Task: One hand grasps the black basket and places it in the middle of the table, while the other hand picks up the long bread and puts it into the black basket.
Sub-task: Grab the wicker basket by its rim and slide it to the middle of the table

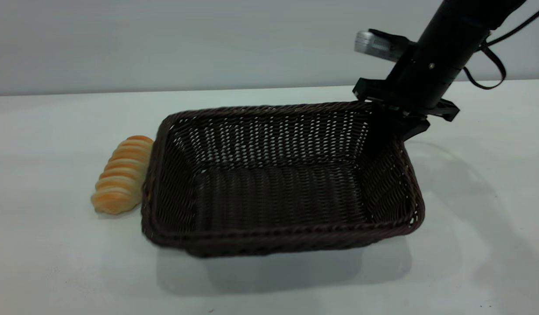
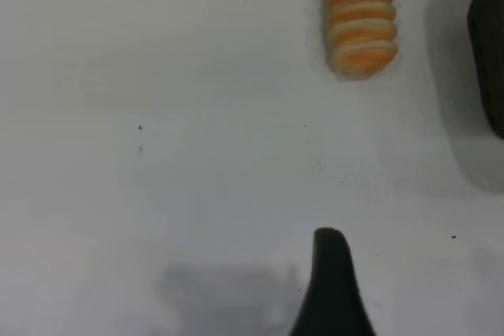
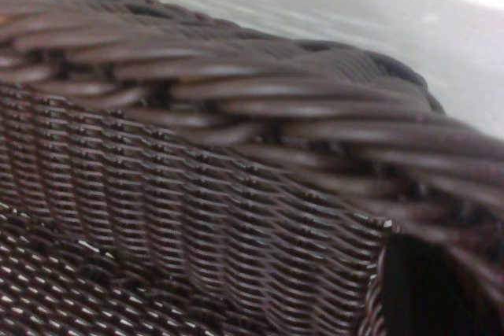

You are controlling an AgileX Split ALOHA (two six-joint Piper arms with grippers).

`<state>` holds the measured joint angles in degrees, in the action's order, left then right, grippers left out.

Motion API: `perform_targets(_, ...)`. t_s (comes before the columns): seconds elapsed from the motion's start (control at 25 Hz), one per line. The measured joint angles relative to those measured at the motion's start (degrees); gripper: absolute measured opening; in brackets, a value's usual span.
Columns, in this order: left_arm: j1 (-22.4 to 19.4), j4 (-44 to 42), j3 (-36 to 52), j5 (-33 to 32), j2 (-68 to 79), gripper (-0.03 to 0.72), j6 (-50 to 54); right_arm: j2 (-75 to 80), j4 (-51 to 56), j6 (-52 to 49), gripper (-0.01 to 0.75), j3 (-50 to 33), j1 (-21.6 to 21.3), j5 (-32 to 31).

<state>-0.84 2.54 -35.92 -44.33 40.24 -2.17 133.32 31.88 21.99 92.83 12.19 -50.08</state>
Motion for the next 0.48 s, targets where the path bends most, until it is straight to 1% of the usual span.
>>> perform_targets(0.16,0.00,0.00,0.00,0.10,0.00,0.590,0.00,0.00,-0.04,1.12,0.109,0.00,1.02,-0.51)
perform_targets(0.36,0.00,0.00,0.00,0.10,0.00,0.590,0.00,0.00,-0.11,0.95,0.110,0.00,1.04,-0.51)
perform_targets(0.48,0.00,0.00,0.00,0.10,0.00,0.590,0.00,0.00,-0.64,-0.12,0.123,0.00,1.04,-0.07)
